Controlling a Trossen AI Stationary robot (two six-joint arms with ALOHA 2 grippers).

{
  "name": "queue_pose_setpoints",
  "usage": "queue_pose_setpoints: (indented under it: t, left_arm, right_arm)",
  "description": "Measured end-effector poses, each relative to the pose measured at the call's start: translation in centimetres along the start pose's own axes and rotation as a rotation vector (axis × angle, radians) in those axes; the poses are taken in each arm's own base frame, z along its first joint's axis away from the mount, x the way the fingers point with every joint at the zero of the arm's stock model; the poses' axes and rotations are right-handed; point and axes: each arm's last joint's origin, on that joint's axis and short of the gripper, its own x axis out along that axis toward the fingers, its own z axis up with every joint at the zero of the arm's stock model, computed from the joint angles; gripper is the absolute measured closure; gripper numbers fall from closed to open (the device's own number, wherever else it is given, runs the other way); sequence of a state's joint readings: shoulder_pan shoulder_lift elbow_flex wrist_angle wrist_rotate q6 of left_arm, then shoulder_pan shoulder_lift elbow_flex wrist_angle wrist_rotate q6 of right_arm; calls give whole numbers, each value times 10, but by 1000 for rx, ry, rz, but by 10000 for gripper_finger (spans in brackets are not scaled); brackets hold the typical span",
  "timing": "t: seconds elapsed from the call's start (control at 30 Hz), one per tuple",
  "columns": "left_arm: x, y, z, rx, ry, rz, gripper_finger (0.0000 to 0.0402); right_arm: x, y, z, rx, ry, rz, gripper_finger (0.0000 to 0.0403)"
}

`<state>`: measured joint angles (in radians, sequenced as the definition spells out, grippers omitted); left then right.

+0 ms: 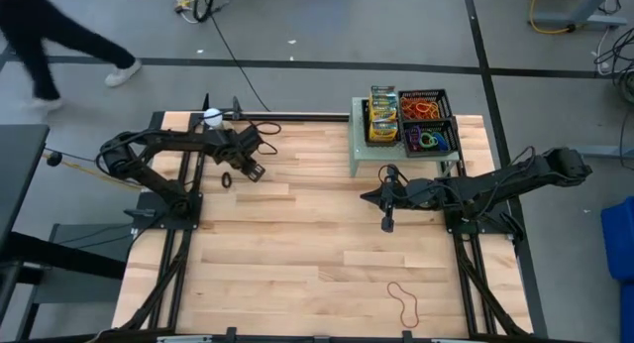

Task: Pick & Place Office Desk Supplies
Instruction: Put the orange rubber band into the top right black bin on the shelf

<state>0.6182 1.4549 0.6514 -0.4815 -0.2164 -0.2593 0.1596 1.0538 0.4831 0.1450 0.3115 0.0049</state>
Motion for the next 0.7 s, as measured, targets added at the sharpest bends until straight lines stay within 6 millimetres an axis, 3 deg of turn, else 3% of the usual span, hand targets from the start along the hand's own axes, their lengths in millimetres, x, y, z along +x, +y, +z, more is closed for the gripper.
queue_pose_setpoints:
  t: [0.17,0.4,0.57,0.7]
  left_arm:
    - [8,1,1,33,30,11,304]
    - [2,-6,-2,96,19,-8,391]
    - [-9,-8,-10,86,44,-10,390]
    - [-10,-8,-17,76,106,7,362]
  right_arm:
    - [0,0,0,0,0,0,390]
    - [0,0,0,2,0,0,390]
    - [0,0,0,6,0,0,390]
    - [0,0,0,6,0,0,390]
